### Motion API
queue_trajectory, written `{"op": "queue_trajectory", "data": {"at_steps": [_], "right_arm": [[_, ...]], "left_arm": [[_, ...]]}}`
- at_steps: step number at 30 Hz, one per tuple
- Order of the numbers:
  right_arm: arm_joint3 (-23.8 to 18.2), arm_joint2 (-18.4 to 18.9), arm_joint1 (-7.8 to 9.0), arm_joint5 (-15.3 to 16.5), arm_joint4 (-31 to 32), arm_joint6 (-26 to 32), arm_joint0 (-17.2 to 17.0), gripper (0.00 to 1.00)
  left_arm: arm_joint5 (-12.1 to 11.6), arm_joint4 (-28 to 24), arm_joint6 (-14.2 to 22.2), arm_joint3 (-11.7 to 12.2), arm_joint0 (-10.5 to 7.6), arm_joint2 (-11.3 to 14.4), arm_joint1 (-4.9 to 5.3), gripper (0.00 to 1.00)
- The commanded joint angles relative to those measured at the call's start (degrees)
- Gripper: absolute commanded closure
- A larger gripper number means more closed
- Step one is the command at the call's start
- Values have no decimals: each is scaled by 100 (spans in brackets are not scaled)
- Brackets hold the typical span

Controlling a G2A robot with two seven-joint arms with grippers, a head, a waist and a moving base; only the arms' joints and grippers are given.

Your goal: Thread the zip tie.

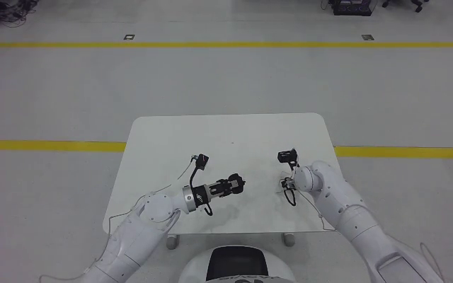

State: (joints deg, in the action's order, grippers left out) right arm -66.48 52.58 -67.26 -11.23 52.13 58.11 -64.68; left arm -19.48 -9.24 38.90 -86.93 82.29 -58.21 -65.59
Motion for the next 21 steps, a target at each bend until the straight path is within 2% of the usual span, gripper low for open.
{"op": "queue_trajectory", "data": {"at_steps": [1, 16, 19, 21], "right_arm": [[49, -12, -15, -13, -4, 18, 19, 72], [348, -94, -114, 11, 8, -13, 133, 75], [380, -107, -132, 31, 7, -17, 144, 80], [400, -104, -141, 56, -4, -27, 150, 90]], "left_arm": [[0, 0, 0, 0, 0, 0, 0, 100], [0, 0, 0, 0, 0, 0, 0, 100], [0, 0, 0, 0, 0, 0, 0, 100], [0, 0, 0, 0, 0, 0, 0, 100]]}}
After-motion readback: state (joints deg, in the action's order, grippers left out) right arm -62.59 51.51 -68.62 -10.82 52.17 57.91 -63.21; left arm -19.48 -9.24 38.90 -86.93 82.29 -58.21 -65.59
